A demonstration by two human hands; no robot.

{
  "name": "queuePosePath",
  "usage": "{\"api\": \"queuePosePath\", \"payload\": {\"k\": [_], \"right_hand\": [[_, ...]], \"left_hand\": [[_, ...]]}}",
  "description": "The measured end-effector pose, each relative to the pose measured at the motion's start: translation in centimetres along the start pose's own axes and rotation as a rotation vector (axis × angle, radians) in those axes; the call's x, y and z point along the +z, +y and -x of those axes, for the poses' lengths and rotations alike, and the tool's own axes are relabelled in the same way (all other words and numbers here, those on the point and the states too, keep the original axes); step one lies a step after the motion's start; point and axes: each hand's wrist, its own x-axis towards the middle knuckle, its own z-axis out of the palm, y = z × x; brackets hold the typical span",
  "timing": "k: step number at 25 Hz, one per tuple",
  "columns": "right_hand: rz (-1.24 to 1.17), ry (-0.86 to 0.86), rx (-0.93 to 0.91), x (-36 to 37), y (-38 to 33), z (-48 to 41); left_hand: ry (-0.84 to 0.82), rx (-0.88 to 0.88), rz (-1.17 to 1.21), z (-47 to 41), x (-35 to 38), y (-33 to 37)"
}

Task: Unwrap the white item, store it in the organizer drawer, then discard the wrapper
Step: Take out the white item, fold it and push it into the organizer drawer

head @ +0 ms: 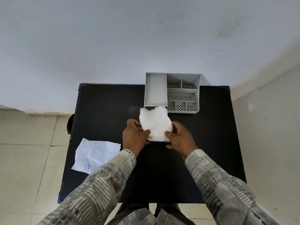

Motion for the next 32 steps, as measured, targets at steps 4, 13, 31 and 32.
{"api": "queuePosePath", "payload": {"k": [4,13,31,32], "right_hand": [[0.443,0.065,-0.194,-0.4,0.8,-0.8],[1.097,0.19,-0.608,0.3,0.2,-2.8],[1.298,0.263,-0.65,3.0,0.9,-6.7],[1.3,0.269,-0.616,2.9,0.7,-6.6]], "left_hand": [[-0.084,0.163,-0.342,-1.0,0.1,-0.2],[-0.064,0.523,-0.737,-2.4,1.0,-0.2],[-0.037,0.726,-1.297,-5.7,3.2,-0.4],[-0.019,0.698,-1.283,-5.7,3.2,-0.4]]}}
